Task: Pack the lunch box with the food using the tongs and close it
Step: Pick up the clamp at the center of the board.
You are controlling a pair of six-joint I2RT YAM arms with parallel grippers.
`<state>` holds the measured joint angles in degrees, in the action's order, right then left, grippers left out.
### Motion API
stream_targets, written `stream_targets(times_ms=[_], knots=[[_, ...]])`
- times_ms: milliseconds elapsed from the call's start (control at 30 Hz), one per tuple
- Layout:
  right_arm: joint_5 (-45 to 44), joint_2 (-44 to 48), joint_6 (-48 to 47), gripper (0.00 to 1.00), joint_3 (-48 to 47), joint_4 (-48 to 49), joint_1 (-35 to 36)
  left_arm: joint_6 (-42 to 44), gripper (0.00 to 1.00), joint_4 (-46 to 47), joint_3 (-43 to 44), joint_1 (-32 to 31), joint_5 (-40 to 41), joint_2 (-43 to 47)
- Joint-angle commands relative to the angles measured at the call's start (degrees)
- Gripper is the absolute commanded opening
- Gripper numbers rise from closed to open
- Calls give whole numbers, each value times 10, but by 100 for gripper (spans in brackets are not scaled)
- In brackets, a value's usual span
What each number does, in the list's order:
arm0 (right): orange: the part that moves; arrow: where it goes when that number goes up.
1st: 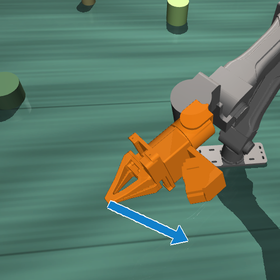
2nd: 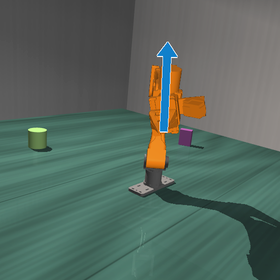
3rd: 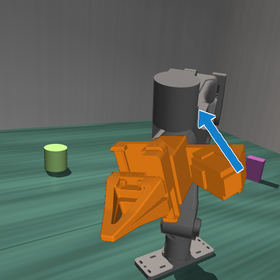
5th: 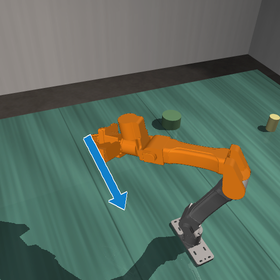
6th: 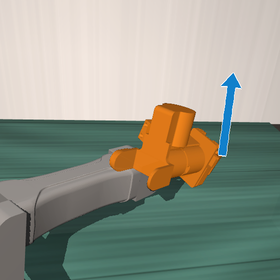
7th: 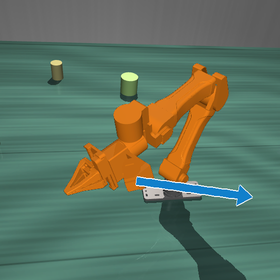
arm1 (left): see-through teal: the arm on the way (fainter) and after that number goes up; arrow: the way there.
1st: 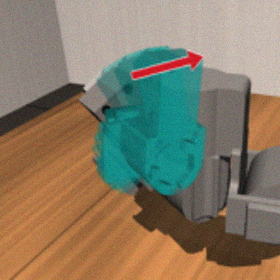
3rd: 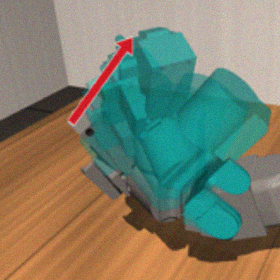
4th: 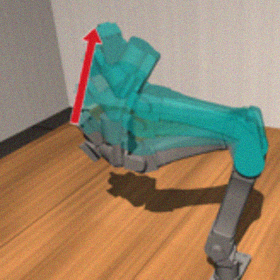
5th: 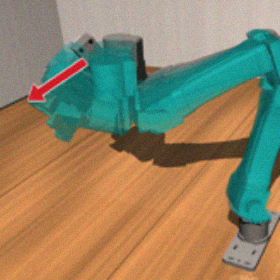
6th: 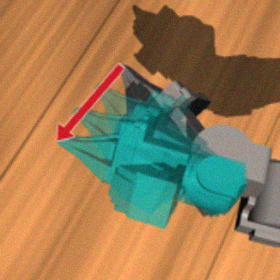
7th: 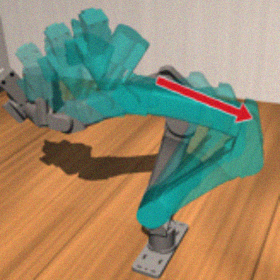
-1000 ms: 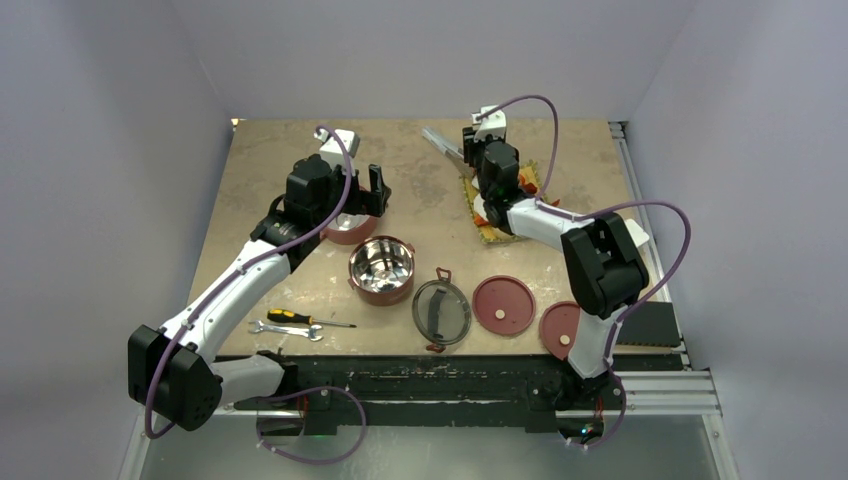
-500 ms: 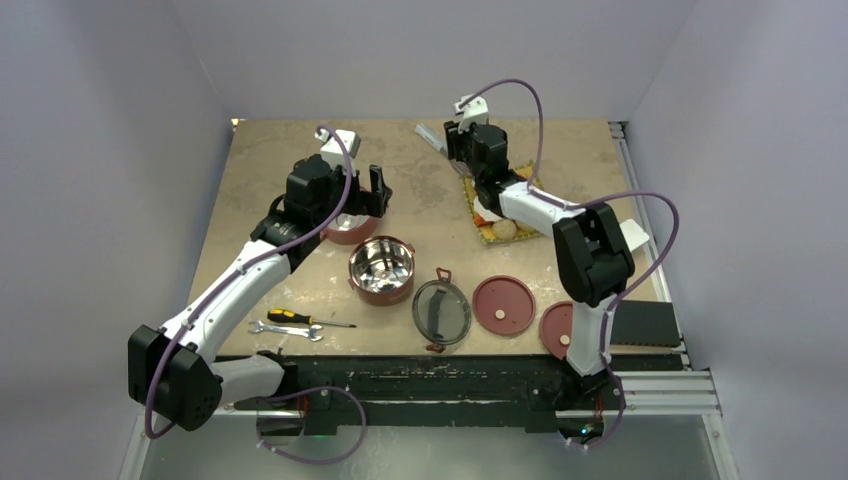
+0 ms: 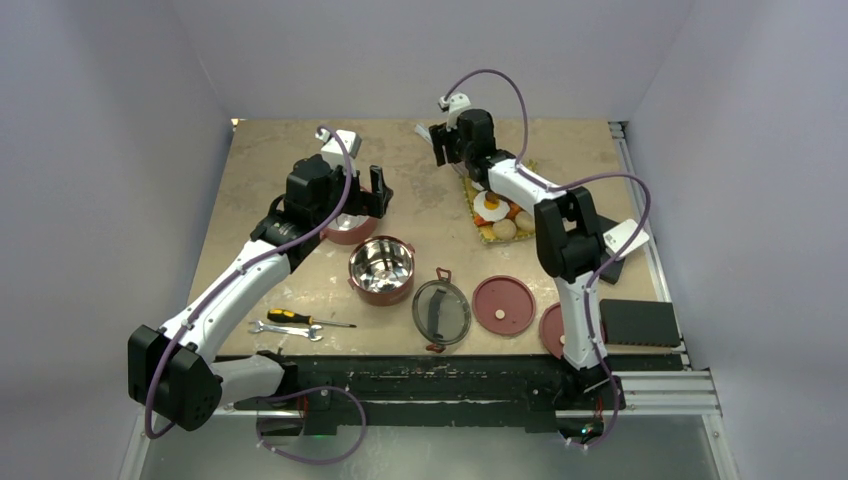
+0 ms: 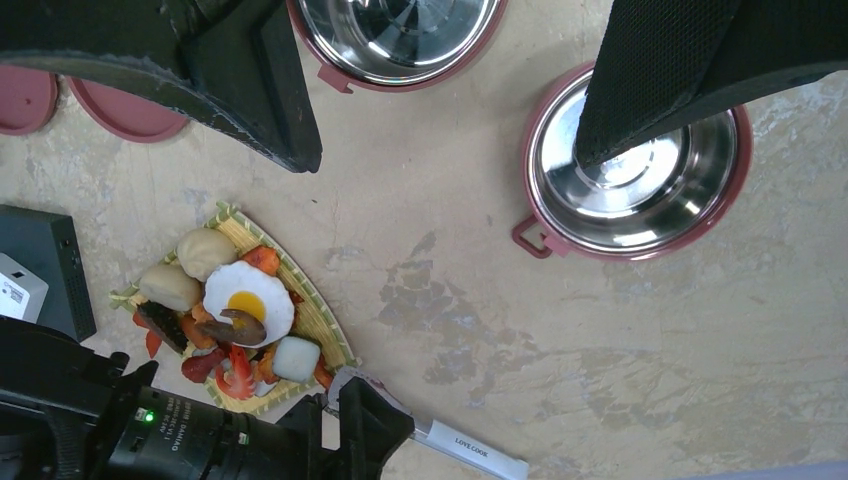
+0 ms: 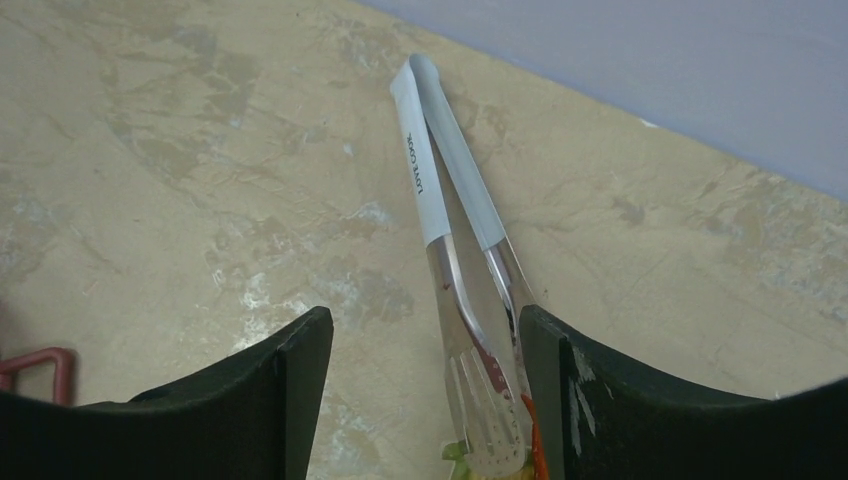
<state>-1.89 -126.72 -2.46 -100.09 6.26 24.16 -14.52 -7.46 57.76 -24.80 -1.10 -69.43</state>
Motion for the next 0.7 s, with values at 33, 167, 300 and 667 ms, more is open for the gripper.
stream_targets(times_ms=[33, 167, 300, 667], knots=[[18, -19, 9, 75, -63, -61, -6, -12, 100, 7, 24, 4, -6, 3], [18, -30, 8, 79, -71, -62, -13, -12, 100, 5, 24, 4, -8, 0], [31, -50, 13, 79, -92, -86, -24, -13, 100, 5, 25, 4, -11, -2], [70, -71, 40, 72, -104, -113, -39, -14, 99, 3, 25, 4, -11, -4]])
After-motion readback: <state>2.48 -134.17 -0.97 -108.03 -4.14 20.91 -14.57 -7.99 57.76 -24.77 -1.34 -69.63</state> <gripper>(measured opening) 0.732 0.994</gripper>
